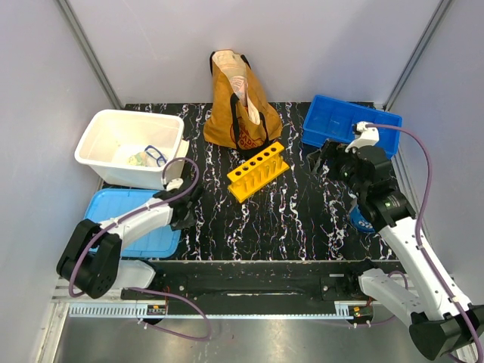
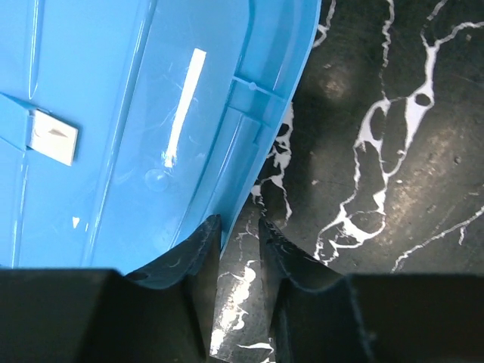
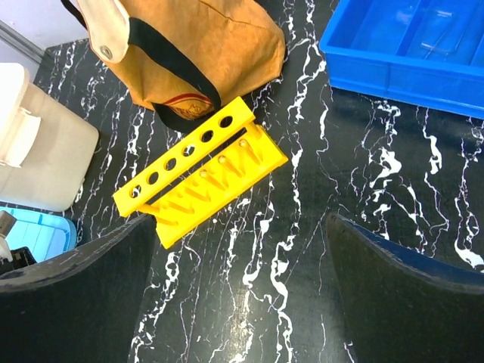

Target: Organize the chemistry lab equipment

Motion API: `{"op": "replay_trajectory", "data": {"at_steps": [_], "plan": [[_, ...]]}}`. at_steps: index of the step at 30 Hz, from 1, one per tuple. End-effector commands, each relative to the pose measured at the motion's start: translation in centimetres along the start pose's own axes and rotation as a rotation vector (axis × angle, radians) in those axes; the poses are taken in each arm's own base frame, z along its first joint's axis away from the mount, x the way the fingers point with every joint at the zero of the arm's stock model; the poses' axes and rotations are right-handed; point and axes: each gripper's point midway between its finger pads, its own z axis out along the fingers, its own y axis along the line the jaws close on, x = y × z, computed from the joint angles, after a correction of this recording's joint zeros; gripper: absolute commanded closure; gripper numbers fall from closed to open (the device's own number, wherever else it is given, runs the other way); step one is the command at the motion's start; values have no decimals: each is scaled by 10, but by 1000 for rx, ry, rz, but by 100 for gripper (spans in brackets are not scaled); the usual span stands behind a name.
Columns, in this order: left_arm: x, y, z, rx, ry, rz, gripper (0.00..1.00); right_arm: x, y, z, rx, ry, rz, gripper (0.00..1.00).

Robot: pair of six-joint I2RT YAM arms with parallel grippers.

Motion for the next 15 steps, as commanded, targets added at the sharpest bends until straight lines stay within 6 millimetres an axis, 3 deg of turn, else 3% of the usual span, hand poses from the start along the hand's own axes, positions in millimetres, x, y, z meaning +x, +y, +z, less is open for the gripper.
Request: {"op": "replay_trajectory", "data": {"at_steps": [1,9,15], "plan": [[11,-26,-7,79,36,-14,73,-2,2,0,-8,-20,15,2],[37,-37,-10,94,75,43,100,-4,9,-6,-49,-25,31,2],[30,-50,-42,198,42,50,100,4,44,-14,-237,43,50,8]]}}
